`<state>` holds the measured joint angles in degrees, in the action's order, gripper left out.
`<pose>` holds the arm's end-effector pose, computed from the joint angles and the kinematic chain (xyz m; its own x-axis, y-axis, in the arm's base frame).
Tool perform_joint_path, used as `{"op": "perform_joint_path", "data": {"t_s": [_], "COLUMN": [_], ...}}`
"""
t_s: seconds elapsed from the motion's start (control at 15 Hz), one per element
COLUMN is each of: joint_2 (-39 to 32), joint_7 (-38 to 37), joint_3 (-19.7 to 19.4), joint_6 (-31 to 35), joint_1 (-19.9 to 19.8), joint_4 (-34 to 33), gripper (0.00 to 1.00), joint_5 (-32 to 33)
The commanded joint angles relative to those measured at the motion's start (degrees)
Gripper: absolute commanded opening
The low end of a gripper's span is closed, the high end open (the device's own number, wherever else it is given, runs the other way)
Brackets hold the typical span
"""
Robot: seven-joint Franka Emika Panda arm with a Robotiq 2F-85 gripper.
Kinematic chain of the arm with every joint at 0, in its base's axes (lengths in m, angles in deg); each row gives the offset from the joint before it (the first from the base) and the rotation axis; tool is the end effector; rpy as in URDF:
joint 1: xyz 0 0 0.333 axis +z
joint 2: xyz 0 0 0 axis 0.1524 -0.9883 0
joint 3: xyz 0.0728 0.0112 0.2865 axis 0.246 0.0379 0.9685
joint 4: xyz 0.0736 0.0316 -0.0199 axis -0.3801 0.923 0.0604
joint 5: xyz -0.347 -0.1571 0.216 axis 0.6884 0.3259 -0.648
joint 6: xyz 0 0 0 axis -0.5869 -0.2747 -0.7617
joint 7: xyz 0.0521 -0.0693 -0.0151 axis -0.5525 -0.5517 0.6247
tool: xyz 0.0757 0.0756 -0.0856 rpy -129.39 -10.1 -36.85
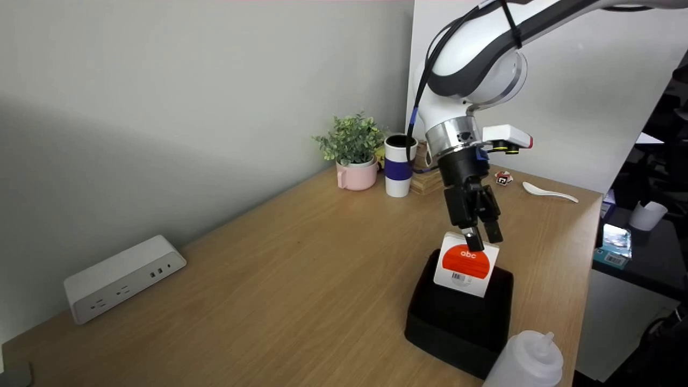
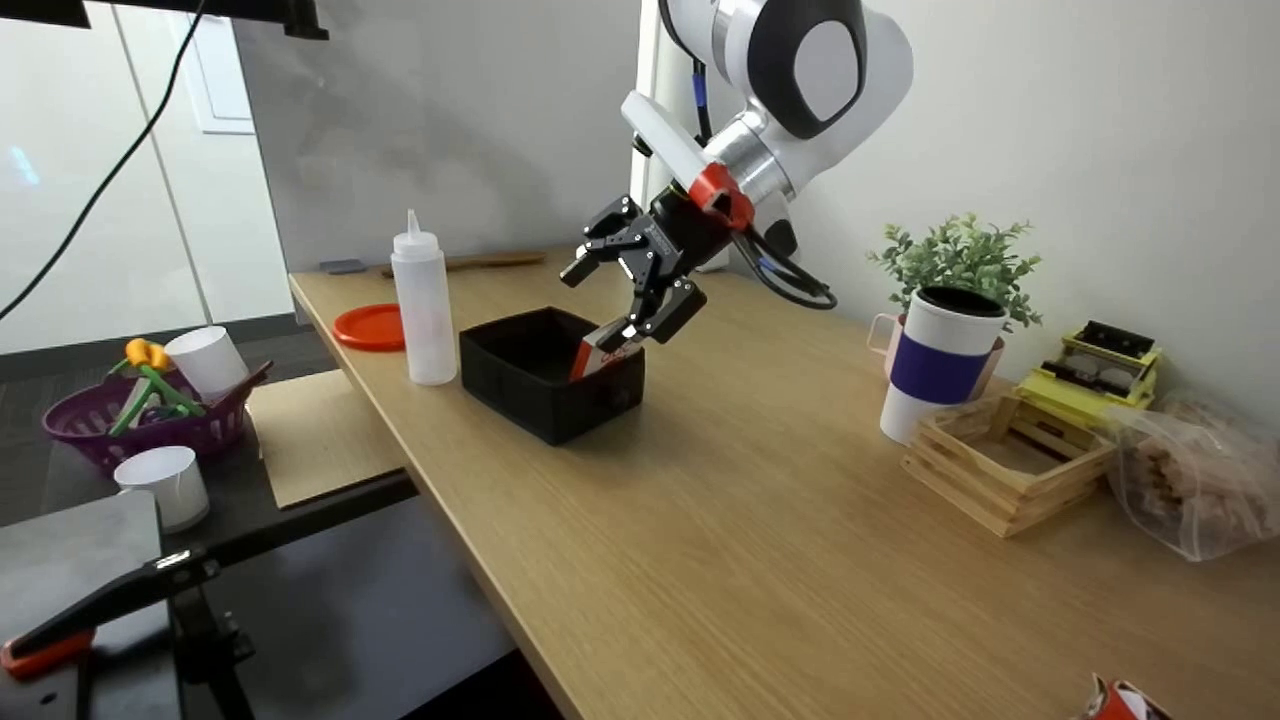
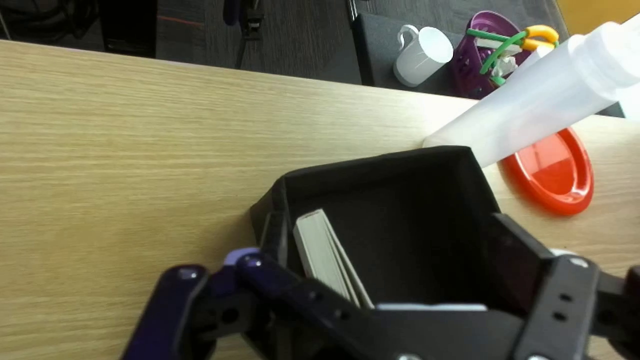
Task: Remove the orange book from the black box
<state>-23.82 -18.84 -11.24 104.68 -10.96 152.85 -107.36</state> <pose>0.6300 0.0562 0.1652 0.8091 0.1318 -0.5726 -0.1298 -0.9103 -0.3930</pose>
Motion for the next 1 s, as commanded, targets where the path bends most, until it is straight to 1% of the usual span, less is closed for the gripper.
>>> {"op": "perform_joint_path", "data": {"t_s": [0.0,0.4,0.53,0.6,0.73,0.93], "joint_2": [-3.5,-6.7,-5.4,-5.4,-5.4,-5.6], "joint_7": [0.3,0.8,1.4,0.2,0.5,1.4], "joint_3": [0.5,0.3,0.6,0.3,0.3,-0.3], "joint_6": [-4.3,-8.8,-8.8,-6.9,-7.2,-4.1], "joint_1": [-0.7,-1.2,-1.4,-0.9,-0.9,0.0], "joint_4": [-5.4,-10.1,-8.8,-7.8,-7.9,-8.4], "gripper": [1.0,1.0,1.0,1.0,1.0,1.0], "joint_5": [1.2,1.9,1.7,1.3,1.3,3.8]}}
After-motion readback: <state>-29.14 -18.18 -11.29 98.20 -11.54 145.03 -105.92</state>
